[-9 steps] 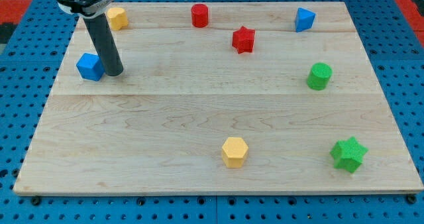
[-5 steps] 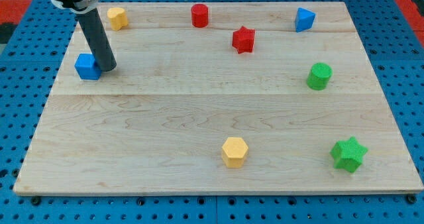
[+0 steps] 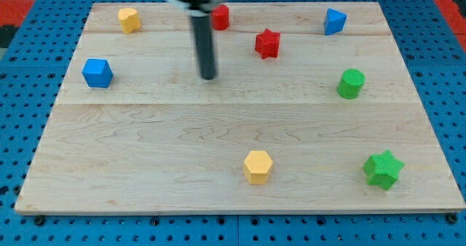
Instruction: Place red star to the bottom of blue cube
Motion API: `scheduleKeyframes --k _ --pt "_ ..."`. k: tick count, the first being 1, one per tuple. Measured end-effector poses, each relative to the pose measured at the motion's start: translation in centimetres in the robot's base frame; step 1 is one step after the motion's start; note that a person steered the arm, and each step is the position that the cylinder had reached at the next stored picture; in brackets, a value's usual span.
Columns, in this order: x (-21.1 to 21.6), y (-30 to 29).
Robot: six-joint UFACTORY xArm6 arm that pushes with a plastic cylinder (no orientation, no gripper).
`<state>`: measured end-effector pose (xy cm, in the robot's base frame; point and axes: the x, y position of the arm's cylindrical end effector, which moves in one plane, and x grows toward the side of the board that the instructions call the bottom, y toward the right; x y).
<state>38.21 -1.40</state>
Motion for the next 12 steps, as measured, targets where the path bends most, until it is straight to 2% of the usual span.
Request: scheduleKeyframes --k 4,5,6,8,12 --pt "0.1 -0.2" --pt "-1.5 2.4" --pt "-3.7 11.6" --pt "-6.7 10.2" --pt "-6.8 9.0"
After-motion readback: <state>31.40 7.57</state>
